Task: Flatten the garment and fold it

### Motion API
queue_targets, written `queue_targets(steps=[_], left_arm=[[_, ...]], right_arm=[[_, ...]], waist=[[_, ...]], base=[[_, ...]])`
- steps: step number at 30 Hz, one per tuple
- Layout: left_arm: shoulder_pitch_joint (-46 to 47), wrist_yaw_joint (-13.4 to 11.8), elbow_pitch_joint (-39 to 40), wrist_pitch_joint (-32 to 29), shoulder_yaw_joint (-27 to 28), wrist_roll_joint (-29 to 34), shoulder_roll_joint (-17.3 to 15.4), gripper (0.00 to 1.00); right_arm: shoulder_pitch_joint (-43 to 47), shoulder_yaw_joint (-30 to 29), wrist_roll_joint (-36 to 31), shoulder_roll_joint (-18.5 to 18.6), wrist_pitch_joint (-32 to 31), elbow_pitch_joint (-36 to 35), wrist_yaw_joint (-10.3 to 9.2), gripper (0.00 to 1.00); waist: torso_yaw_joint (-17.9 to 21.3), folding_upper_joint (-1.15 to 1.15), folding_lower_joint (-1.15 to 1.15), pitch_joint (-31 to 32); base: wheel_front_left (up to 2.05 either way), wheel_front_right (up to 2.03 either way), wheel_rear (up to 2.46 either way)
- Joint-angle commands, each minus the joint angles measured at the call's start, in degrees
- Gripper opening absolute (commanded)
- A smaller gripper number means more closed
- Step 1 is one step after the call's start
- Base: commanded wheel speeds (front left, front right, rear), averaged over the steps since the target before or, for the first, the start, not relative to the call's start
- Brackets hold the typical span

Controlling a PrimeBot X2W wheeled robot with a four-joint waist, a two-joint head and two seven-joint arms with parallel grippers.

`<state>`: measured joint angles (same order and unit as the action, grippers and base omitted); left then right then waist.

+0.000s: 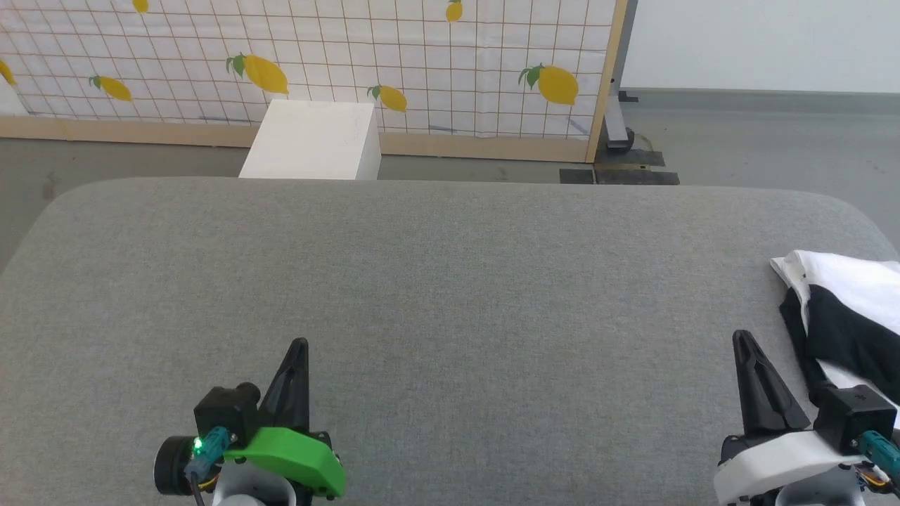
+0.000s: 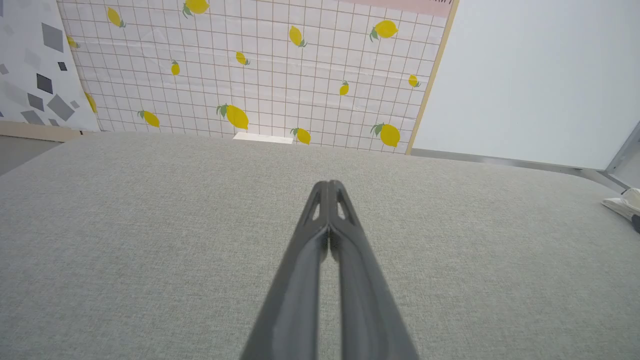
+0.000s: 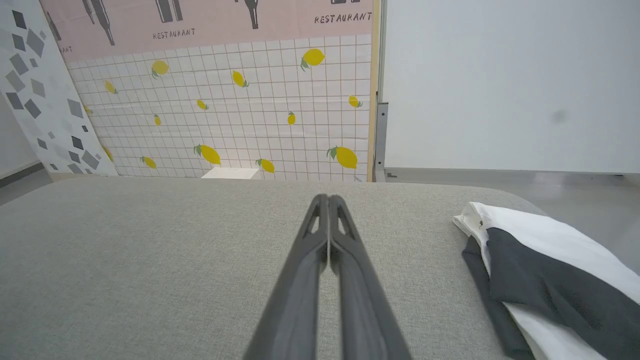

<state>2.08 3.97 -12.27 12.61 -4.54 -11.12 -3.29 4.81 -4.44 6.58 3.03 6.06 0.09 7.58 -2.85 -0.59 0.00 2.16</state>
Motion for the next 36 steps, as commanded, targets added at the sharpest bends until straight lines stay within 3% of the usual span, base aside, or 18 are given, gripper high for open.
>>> queue_targets(steps=[1, 36], left_arm=[[-0.35, -0.31, 0.50, -0.39, 0.23, 1.05, 0.07, 0.00], [-0.96, -1.60, 4.64, -4.69, 1.74, 4.60, 0.19, 0.00]], right_arm=[[-0.65, 0.18, -0.51, -0.02, -0.20, -0.03, -0.01, 0.00], [-2.12, 1.68, -2.64, -0.07, -2.26, -0.05, -0.04, 0.00]], waist=[[0.04, 0.10, 0.00, -0.03], [1.03, 0.27, 0.00, -0.78]], base=[[0.00, 0.00, 0.00], [0.00, 0.00, 0.00]])
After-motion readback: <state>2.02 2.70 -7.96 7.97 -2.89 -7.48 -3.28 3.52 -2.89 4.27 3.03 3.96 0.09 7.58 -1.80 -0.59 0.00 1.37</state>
